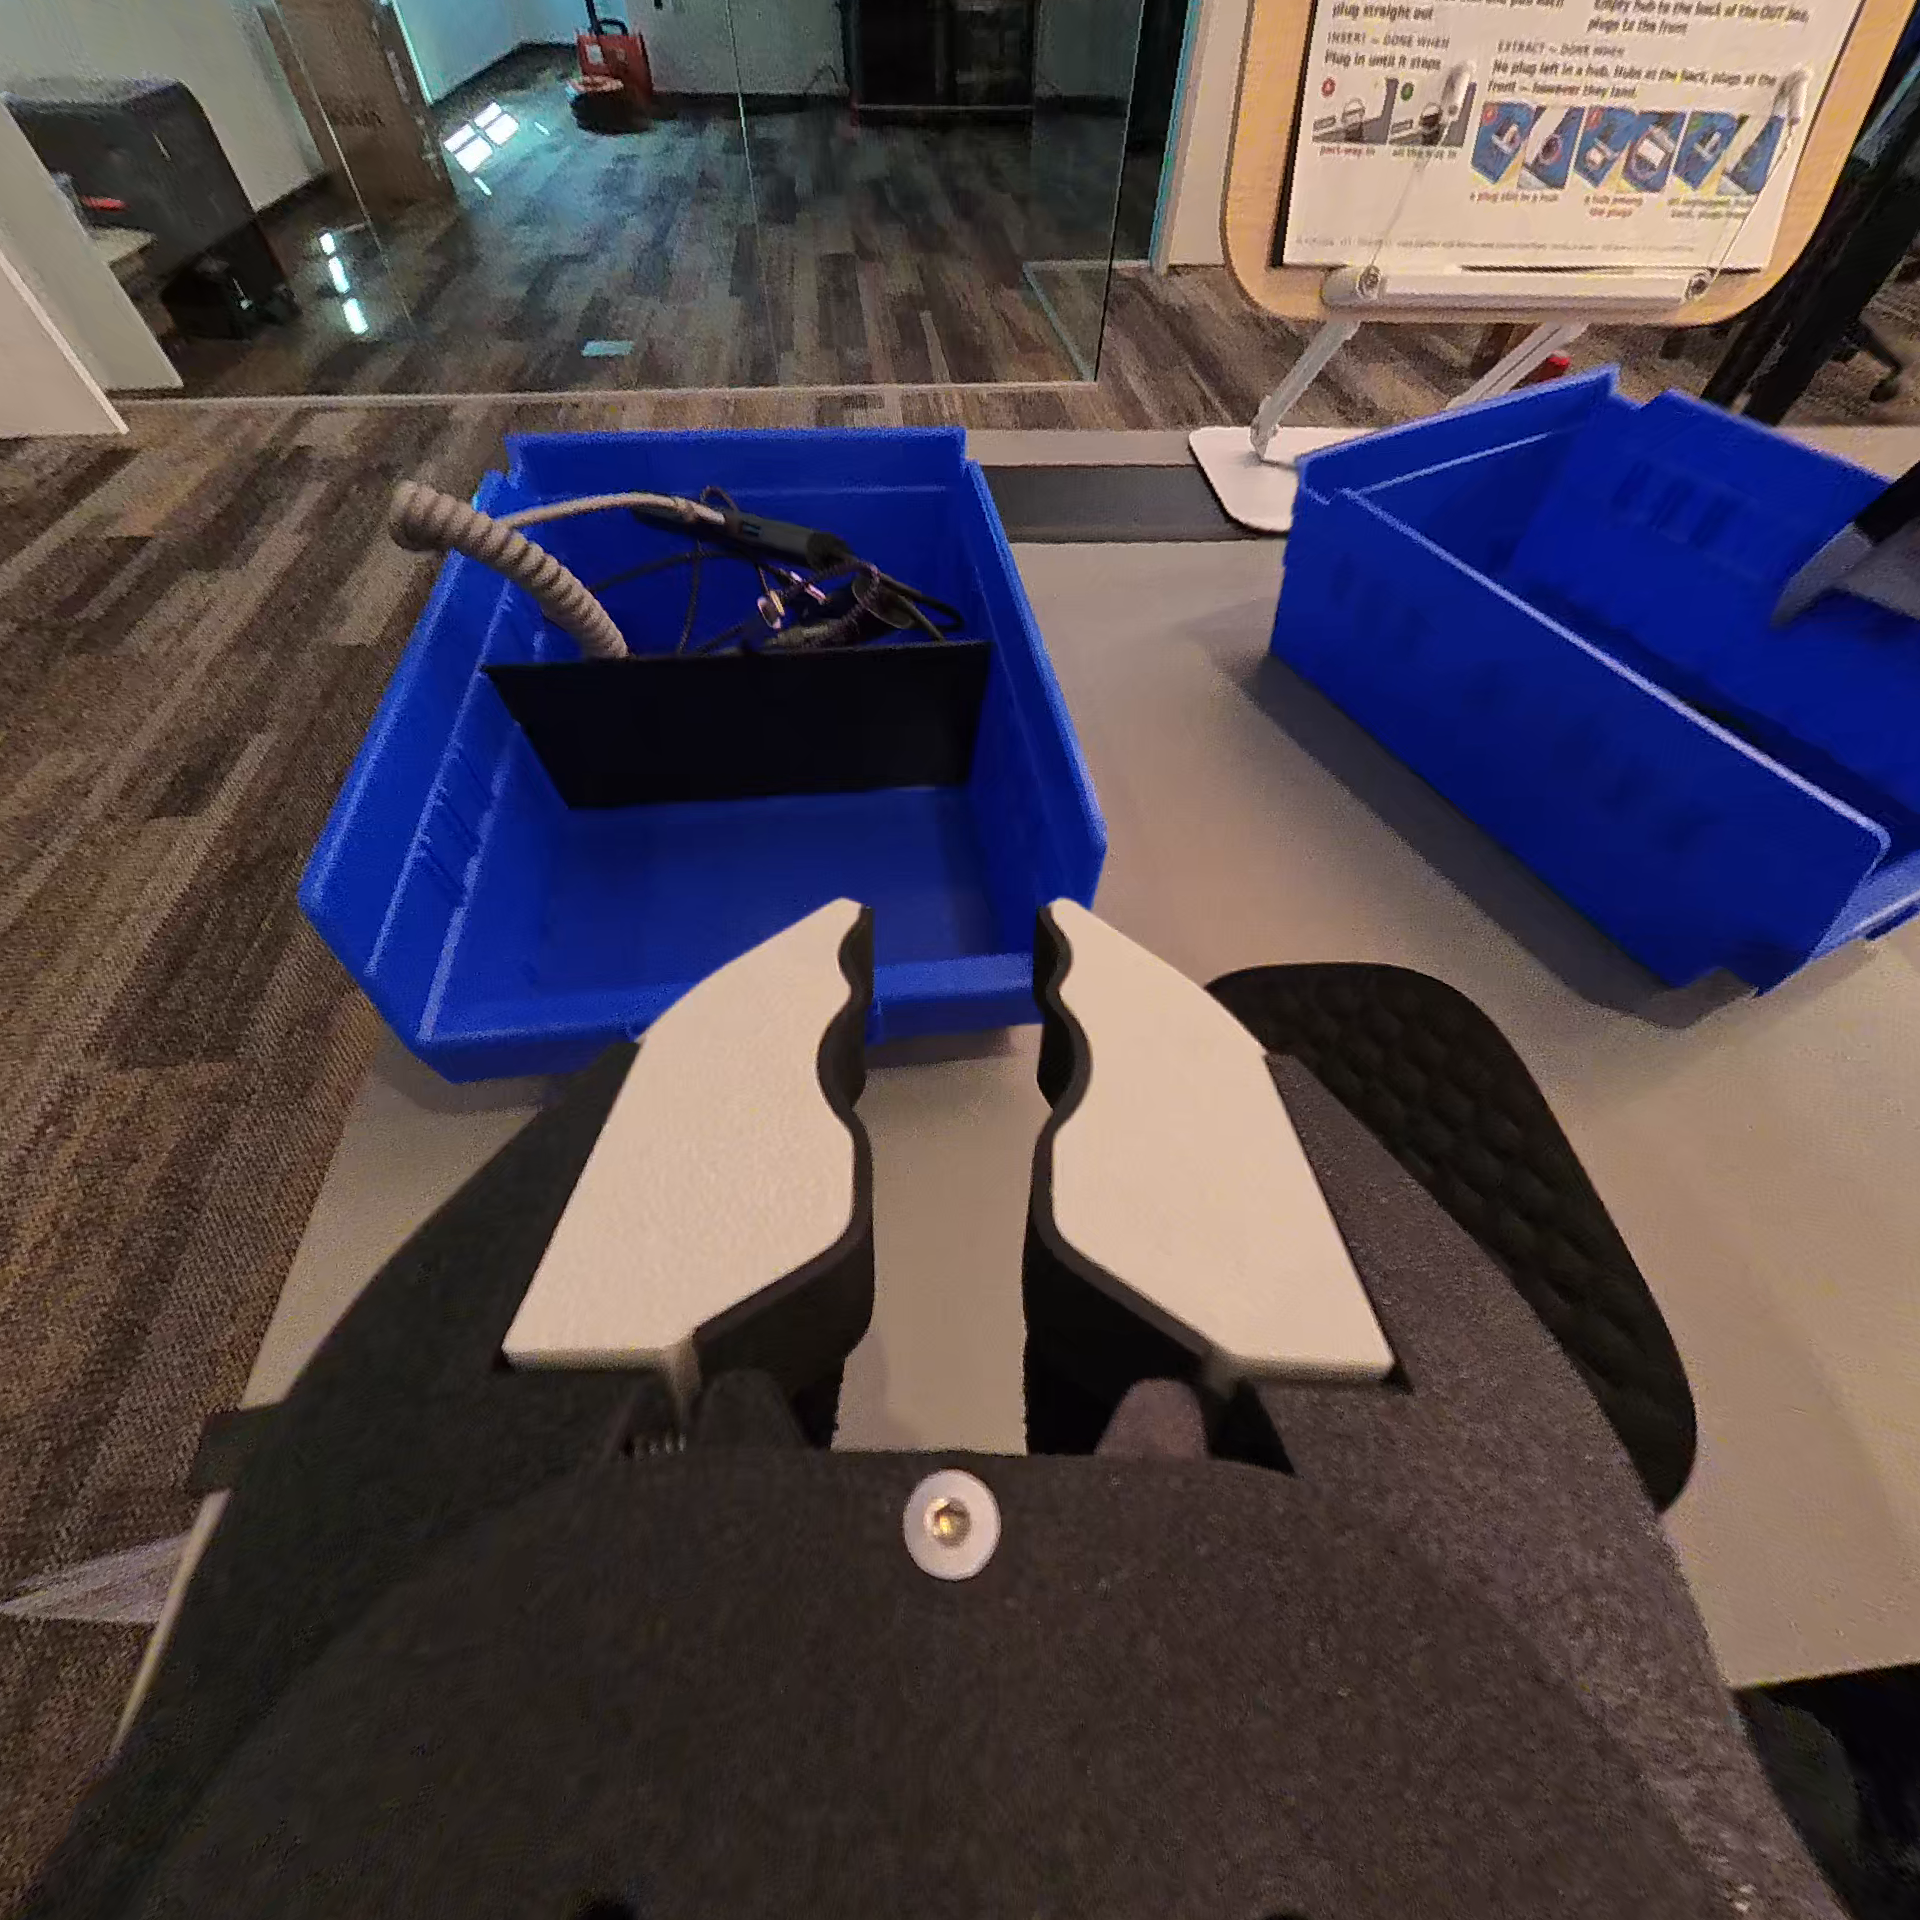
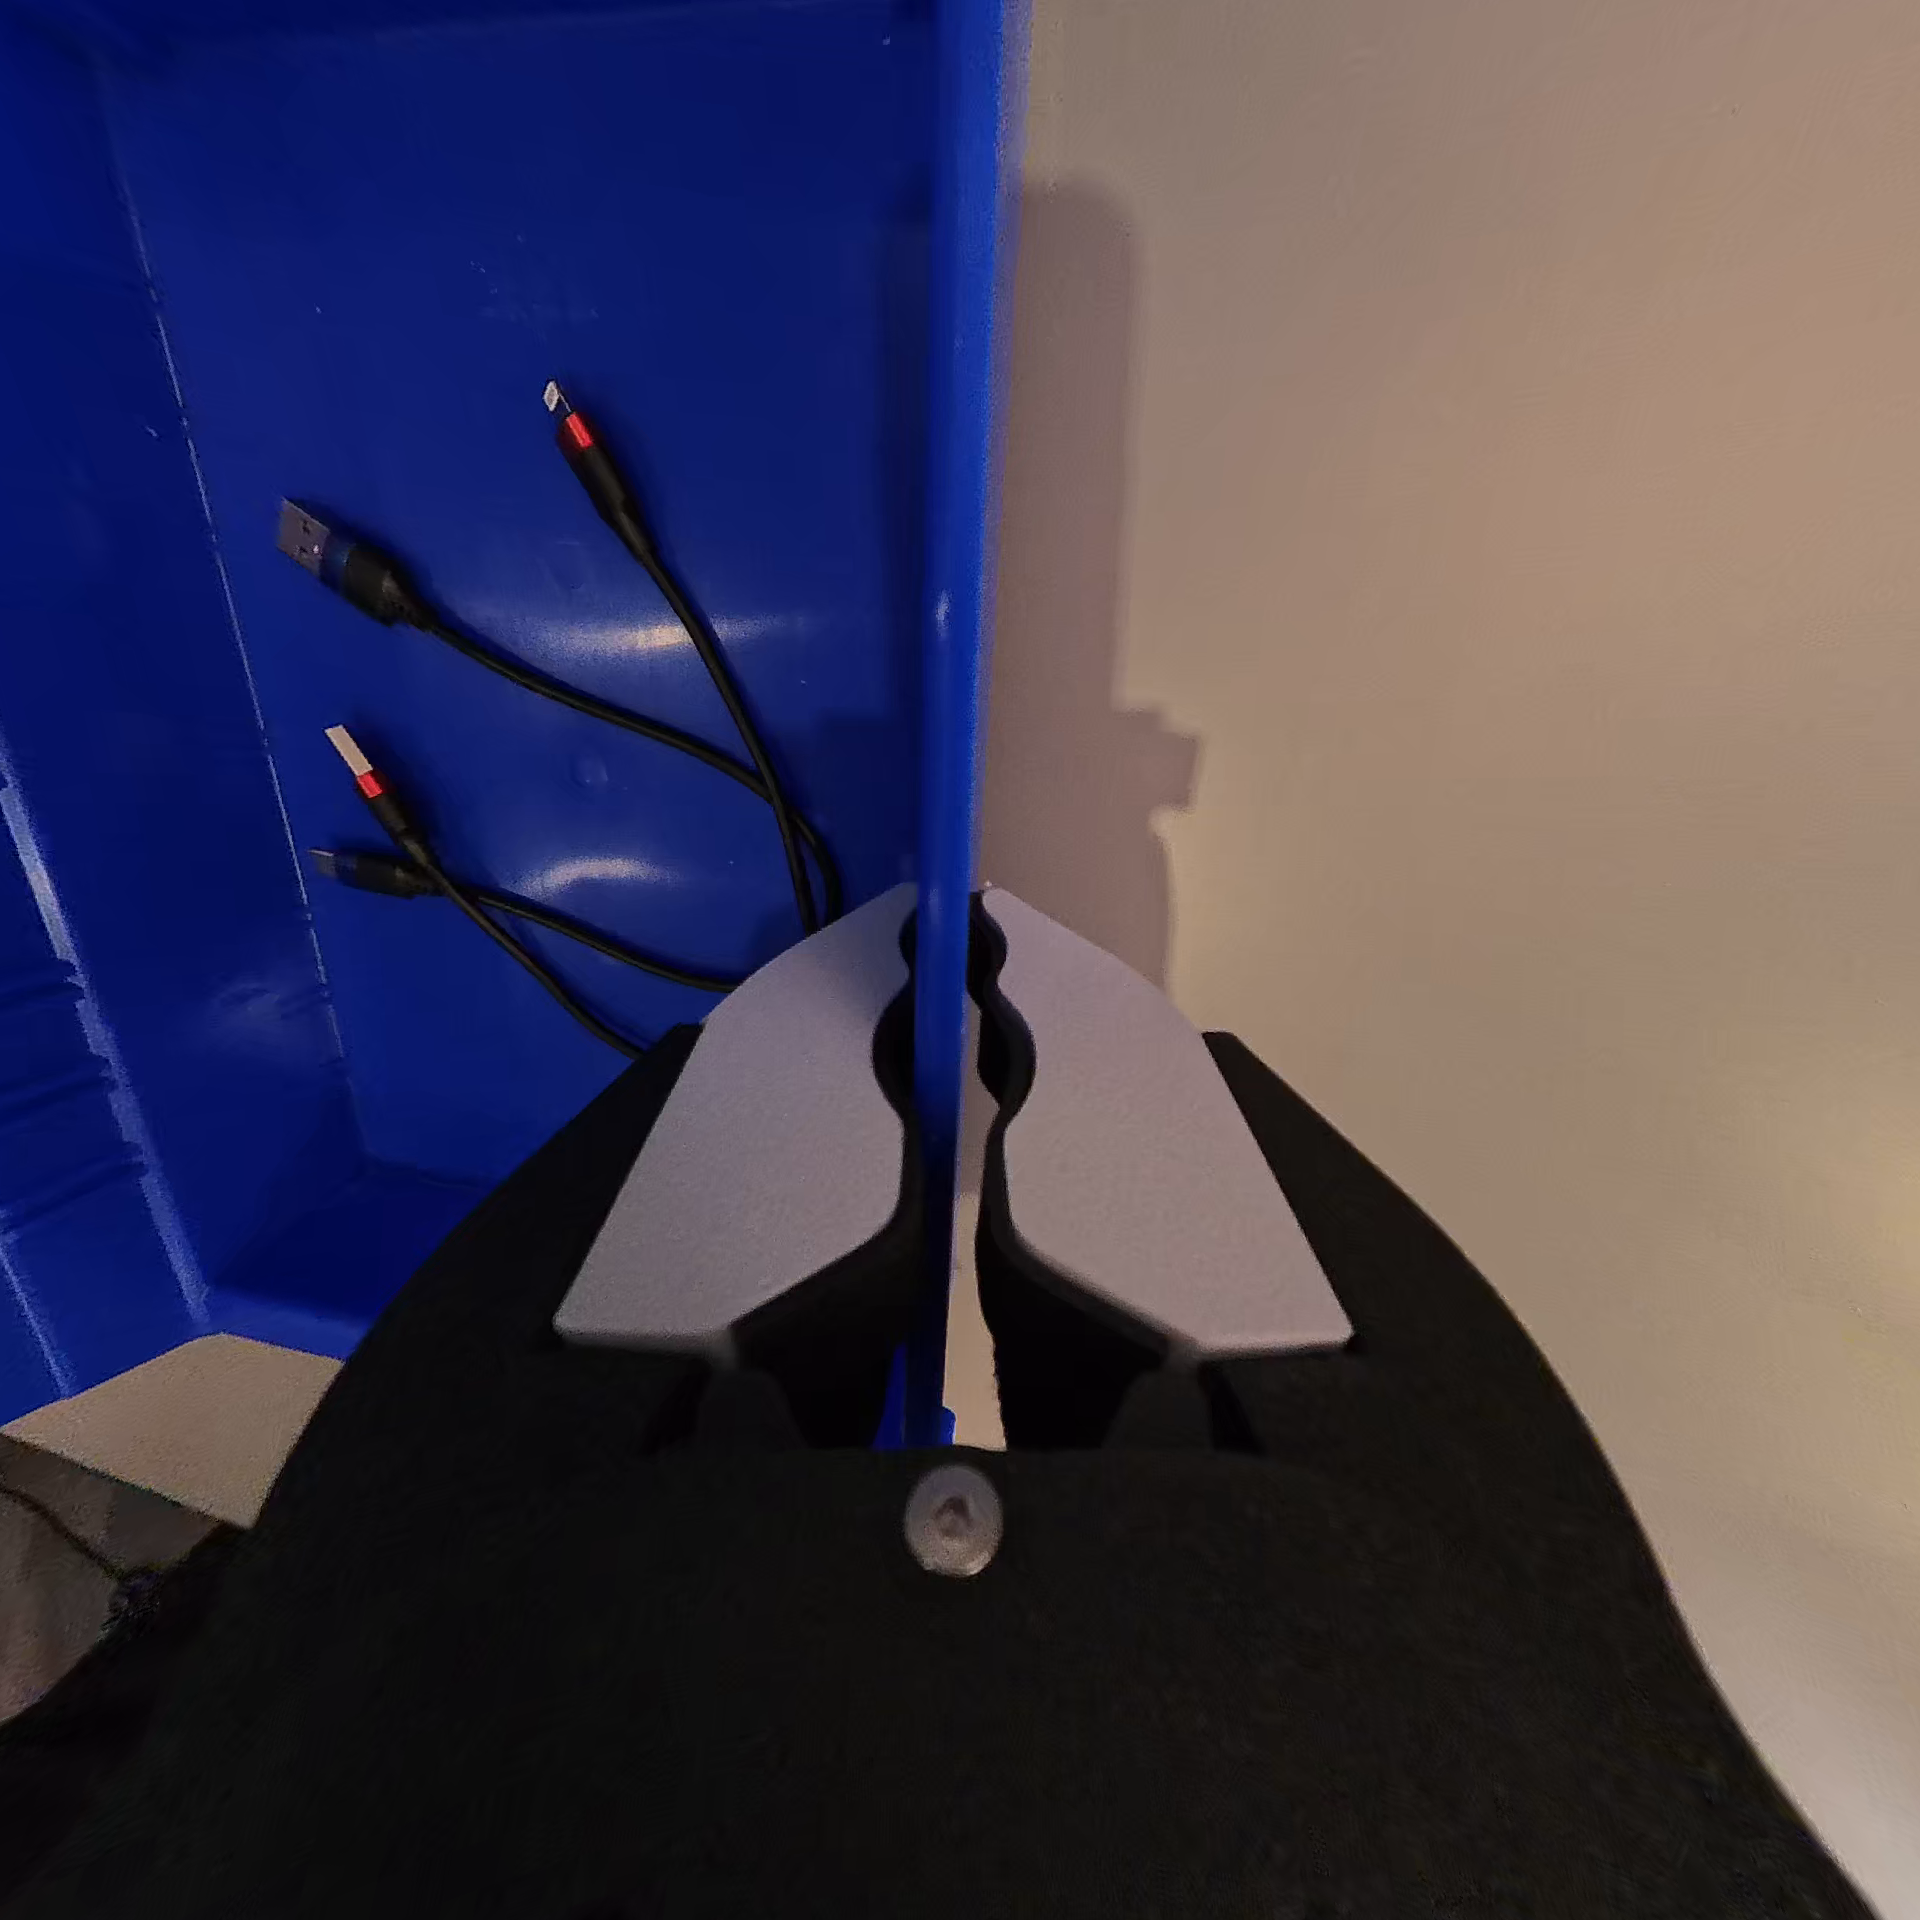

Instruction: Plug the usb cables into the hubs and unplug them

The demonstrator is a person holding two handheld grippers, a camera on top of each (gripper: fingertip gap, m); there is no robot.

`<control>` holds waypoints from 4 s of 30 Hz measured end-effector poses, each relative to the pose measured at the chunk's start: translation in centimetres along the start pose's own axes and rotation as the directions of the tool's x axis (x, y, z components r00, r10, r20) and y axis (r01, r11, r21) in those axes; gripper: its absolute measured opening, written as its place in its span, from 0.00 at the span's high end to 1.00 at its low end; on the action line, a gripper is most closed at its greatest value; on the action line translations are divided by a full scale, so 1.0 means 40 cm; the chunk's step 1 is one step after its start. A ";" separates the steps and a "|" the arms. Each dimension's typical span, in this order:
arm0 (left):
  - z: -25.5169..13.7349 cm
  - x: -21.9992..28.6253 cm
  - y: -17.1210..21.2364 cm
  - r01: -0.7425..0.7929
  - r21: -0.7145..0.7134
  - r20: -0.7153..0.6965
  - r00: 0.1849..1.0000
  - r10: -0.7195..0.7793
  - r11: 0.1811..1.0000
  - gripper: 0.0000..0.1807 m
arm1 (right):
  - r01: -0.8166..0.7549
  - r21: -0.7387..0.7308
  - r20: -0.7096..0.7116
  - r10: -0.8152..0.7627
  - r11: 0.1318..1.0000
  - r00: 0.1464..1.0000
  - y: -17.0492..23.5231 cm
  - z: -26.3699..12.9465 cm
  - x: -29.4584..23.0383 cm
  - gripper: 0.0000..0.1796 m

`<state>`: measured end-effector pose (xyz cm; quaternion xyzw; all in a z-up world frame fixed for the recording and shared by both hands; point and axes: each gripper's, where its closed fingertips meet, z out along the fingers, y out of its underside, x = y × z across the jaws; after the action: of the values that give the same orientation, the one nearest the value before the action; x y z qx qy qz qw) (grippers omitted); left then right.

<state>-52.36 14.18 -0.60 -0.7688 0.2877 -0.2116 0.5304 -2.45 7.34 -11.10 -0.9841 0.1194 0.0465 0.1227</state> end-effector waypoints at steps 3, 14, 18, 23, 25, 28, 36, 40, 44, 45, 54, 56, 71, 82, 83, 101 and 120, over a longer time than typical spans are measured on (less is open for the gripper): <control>-0.011 0.006 0.024 -0.008 -0.032 0.010 1.000 0.008 0.999 0.84 | -0.018 -0.001 -0.031 0.018 1.000 0.999 0.018 -0.028 0.106 0.97; -0.066 0.018 0.028 -0.019 -0.057 0.069 0.997 0.023 0.998 0.85 | -0.207 0.030 -0.114 0.209 0.978 0.971 0.257 -0.138 0.671 0.97; -0.056 0.033 0.022 -0.022 -0.080 0.085 0.996 0.029 0.997 0.85 | -0.262 0.040 -0.096 0.265 0.964 0.959 0.375 -0.181 0.844 0.97; -0.033 0.060 0.006 -0.042 -0.098 0.118 0.992 0.053 0.994 0.85 | -0.269 0.027 -0.092 0.271 0.963 0.958 0.494 -0.207 0.983 0.97; -0.022 0.073 -0.003 -0.044 -0.105 0.121 0.991 0.057 0.994 0.85 | -0.269 0.019 -0.082 0.270 0.963 0.959 0.531 -0.213 1.017 0.97; -0.004 0.096 -0.017 -0.061 -0.111 0.123 0.990 0.075 0.992 0.86 | -0.255 0.013 -0.084 0.255 0.967 0.963 0.573 -0.216 1.054 0.97; 0.038 0.167 -0.046 -0.115 -0.134 0.093 0.987 0.128 0.984 0.86 | -0.286 0.037 -0.058 0.288 0.957 0.956 0.622 -0.229 1.088 0.97; 0.049 0.186 -0.053 -0.145 -0.141 0.093 0.983 0.159 0.979 0.86 | -0.291 0.042 -0.062 0.293 0.956 0.954 0.626 -0.231 1.089 0.97; 0.051 0.196 -0.047 -0.117 -0.142 0.078 0.989 0.129 0.983 0.85 | -0.241 0.043 -0.107 0.245 0.969 0.964 0.627 -0.232 1.094 0.95; 0.049 0.196 -0.043 -0.106 -0.145 0.074 0.990 0.117 0.984 0.83 | -0.220 0.051 -0.142 0.225 0.974 0.964 0.627 -0.236 1.100 0.93; -0.012 0.162 -0.050 -0.038 -0.070 0.053 0.998 0.041 0.997 0.73 | -0.095 0.295 -0.332 0.195 0.951 0.923 0.534 -0.429 1.077 0.72; -0.027 0.146 -0.058 -0.008 -0.034 0.037 0.999 0.009 0.999 0.73 | -0.041 0.402 -0.352 0.196 0.915 0.915 0.489 -0.502 1.044 0.72; 0.032 -0.034 -0.149 0.000 0.064 -0.042 0.999 0.003 0.998 0.77 | 0.330 0.738 -0.331 -0.110 0.588 0.937 0.209 -0.706 0.509 0.72; 0.296 -0.113 -0.184 0.050 -0.277 -0.055 0.996 -0.067 0.960 0.74 | 0.401 0.740 -0.255 -0.326 0.540 0.910 0.114 -0.535 0.183 0.73; 0.315 -0.119 -0.191 0.017 -0.287 -0.052 0.998 -0.034 0.958 0.74 | 0.410 0.734 -0.249 -0.347 0.542 0.904 0.111 -0.516 0.161 0.73; 0.531 -0.212 -0.149 -0.882 -0.320 -0.308 0.442 0.843 0.345 0.72 | 0.210 0.754 0.112 -0.438 0.622 0.892 0.153 -0.332 0.062 0.75; 0.635 -0.242 -0.090 -0.937 -0.313 -0.398 0.276 0.875 0.154 0.72 | 0.113 0.781 0.171 -0.385 0.614 0.907 0.173 -0.303 0.107 0.77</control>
<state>-42.76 39.25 -6.26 -0.5321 0.7644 0.1835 0.3145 0.76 -3.18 -1.49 -0.8276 -0.0342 0.1350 0.5437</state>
